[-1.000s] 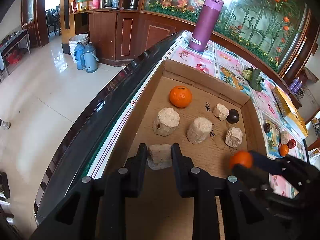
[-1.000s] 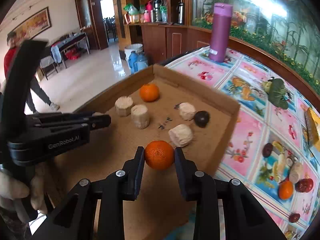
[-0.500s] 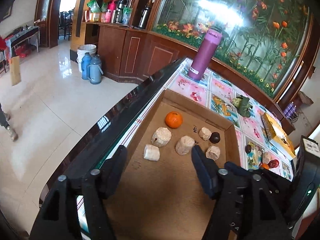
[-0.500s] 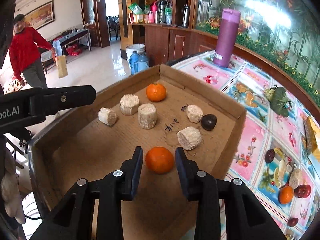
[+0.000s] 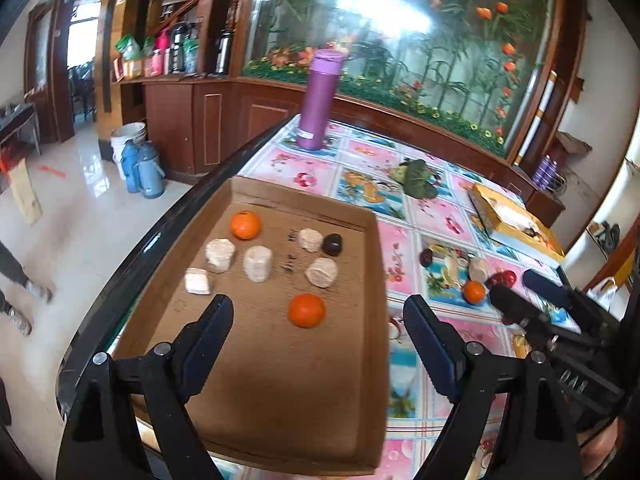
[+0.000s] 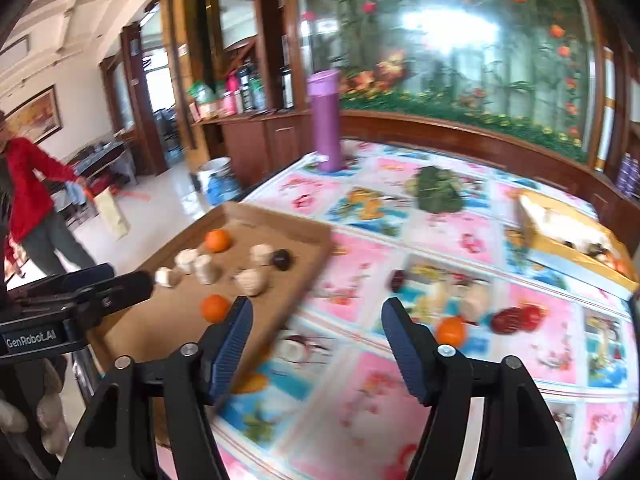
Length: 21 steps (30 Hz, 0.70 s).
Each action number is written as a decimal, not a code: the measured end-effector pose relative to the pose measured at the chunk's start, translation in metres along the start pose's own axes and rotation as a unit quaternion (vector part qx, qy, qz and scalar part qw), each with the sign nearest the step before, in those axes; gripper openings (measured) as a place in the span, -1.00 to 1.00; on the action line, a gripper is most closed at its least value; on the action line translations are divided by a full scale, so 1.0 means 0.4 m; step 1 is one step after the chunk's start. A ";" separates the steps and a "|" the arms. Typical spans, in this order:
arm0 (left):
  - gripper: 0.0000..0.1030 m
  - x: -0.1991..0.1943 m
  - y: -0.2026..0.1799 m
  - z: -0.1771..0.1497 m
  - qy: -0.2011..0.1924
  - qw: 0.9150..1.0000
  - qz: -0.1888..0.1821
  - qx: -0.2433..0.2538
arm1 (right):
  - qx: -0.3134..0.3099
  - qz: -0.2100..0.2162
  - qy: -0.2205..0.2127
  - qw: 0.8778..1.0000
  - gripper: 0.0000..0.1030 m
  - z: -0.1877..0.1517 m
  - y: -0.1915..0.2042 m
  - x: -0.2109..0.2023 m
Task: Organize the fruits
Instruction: 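Move both tools back over the table toward an orange and a red date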
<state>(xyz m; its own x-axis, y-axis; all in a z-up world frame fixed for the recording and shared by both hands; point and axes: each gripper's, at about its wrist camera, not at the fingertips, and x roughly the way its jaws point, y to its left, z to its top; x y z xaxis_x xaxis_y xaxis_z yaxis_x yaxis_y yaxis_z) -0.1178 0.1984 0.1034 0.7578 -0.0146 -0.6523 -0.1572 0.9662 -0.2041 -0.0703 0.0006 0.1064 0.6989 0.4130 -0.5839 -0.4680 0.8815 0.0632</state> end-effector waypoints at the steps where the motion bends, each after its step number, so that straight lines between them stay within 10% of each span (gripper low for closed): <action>1: 0.68 -0.001 -0.007 -0.002 -0.001 1.000 -0.003 0.003 | 0.002 -0.017 -0.006 1.000 0.57 -0.002 -0.023 -0.017; 14: 0.68 0.064 -0.122 -0.055 0.052 0.997 -0.044 0.041 | 0.132 -0.127 0.015 0.983 0.71 -0.099 -0.436 -0.150; 21: 0.68 0.097 -0.167 -0.069 0.074 0.995 -0.045 0.051 | 0.101 -0.096 0.079 0.987 0.14 -0.133 -0.415 -0.044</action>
<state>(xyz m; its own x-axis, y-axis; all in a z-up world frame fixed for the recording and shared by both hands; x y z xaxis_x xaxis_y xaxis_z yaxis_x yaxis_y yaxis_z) -0.0955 0.1260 0.0715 0.6636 -0.1332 -0.7362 -0.0216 0.9802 -0.1969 -0.0338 -0.1651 0.0630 0.6631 0.2077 -0.7191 -0.2067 0.9742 0.0907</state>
